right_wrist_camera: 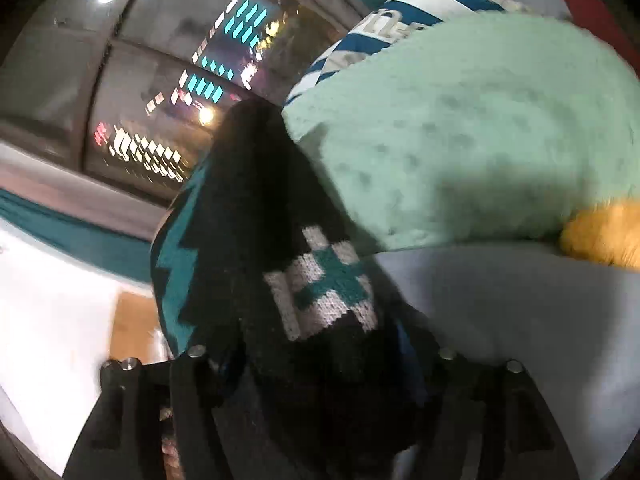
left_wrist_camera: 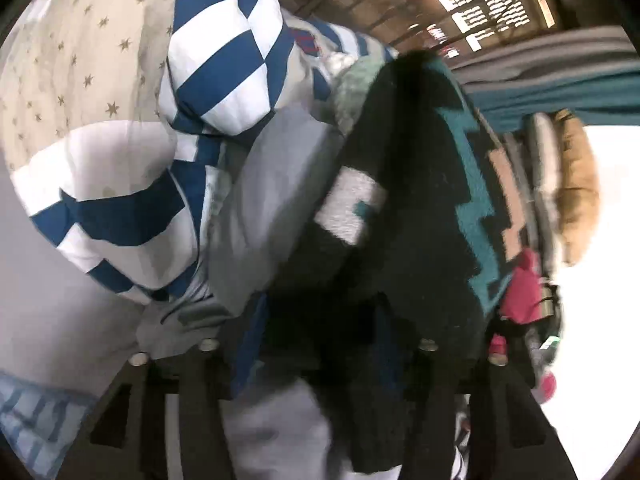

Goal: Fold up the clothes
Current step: 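Carry the folded sweater with both grippers toward the mint green pillow, then lower the folded sweater onto the bed and open both grippers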

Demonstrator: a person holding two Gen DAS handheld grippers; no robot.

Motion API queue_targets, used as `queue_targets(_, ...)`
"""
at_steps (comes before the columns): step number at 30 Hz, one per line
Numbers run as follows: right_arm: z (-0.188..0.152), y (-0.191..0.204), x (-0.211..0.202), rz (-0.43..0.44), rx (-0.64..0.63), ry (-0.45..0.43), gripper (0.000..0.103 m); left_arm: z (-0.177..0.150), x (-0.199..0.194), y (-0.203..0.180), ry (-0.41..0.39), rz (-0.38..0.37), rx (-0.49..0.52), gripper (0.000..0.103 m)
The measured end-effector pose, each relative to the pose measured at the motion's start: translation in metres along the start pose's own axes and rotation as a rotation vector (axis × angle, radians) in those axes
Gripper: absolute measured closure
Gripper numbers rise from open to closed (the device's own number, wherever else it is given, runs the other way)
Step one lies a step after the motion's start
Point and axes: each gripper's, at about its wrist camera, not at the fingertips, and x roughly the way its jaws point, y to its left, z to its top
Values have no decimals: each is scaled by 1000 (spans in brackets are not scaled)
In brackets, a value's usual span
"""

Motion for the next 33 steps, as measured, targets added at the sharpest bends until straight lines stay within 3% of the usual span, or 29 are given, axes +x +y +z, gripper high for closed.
queue_targets(2,-4,10,0,-29,-42,-19,29,3,-10,4,-39,-27,-34,45)
queue_targets(5,-9,24,-13,-87,-81,-65,26,10,-37,-16,-186,-41,25,45)
queue_targets(7,-13,44,-34,-141,-132,-135,25,9,-56,-40,-267,-53,136,45)
queue_targets(9,-18,77,-53,-200,-259,-207,22,12,-68,-59,-328,-83,218,49)
queue_targets(10,-22,93,-58,-228,-332,-236,22,9,-74,-69,-346,-108,261,65)
queue_targets(12,-33,123,-65,-280,-485,-288,25,17,-69,-84,-313,-89,326,89)
queue_targets(13,-39,135,-63,-301,-549,-296,46,13,-66,-93,-299,-78,365,92)
queue_targets(14,-46,140,-56,-302,-581,-273,76,10,-63,-102,-285,-67,405,93)
queue_targets(17,-69,147,-43,-224,-621,-168,95,-16,-73,-117,-234,-35,526,100)
queue_targets(21,-97,163,-41,-66,-573,-103,95,-39,-95,-116,-189,-31,576,100)
queue_targets(23,-110,178,-50,-77,-597,-125,90,-49,-115,-104,-181,-40,568,100)
queue_targets(27,-139,204,-82,-186,-660,-272,70,-77,-164,-73,-351,-32,569,100)
queue_targets(30,-148,226,-104,-90,-630,-329,62,-97,-187,-53,-510,38,579,100)
queue_targets(33,-169,251,-123,-66,-687,-368,51,-114,-195,-53,-543,27,555,100)
